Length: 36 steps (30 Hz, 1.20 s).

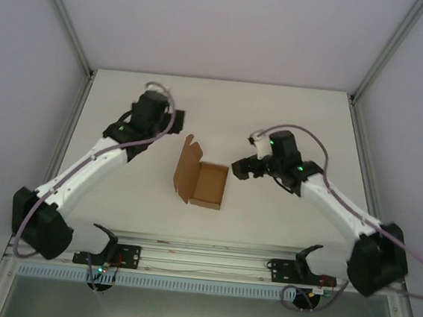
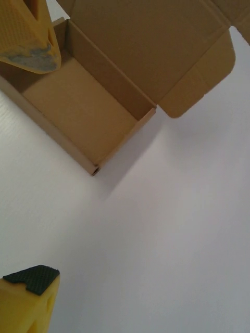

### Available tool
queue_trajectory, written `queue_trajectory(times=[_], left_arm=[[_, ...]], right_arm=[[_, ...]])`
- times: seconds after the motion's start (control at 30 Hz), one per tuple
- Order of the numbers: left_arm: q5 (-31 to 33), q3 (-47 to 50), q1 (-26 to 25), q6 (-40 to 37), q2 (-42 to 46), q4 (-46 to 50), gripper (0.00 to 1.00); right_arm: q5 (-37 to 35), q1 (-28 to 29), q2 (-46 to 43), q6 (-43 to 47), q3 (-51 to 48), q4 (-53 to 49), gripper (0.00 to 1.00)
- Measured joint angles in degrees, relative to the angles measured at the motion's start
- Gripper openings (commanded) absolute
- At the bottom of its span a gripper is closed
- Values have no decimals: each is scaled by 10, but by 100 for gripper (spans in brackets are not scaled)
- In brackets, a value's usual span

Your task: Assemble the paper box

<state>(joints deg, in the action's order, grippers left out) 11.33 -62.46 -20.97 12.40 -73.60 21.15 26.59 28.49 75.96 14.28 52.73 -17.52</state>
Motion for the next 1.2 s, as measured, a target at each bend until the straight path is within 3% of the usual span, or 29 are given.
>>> queue_trajectory(times=[0.1, 0.2, 0.33, 0.47, 0.6, 0.83, 1.2], left_arm=[[-5, 110, 43, 77, 42, -2, 100], [-15, 190, 54, 129, 82, 1, 100], [-21, 235, 53, 160, 135, 0, 100], [-21, 252, 53, 172, 168, 0, 100], [-19, 256, 53, 177, 178, 0, 100], [-19, 256, 53, 178, 177, 0, 100], [-35, 222, 54, 175, 118, -4, 100]], right_arm=[[2, 28, 114, 75, 85, -30, 88], [2, 50, 224, 135, 176, -75, 82], [2, 63, 335, 179, 263, -119, 55], [4, 65, 390, 191, 302, -146, 47], [2, 67, 395, 177, 304, -146, 30], [-78, 77, 365, 63, 236, -86, 19], [-289, 128, 282, -274, 111, -63, 23]])
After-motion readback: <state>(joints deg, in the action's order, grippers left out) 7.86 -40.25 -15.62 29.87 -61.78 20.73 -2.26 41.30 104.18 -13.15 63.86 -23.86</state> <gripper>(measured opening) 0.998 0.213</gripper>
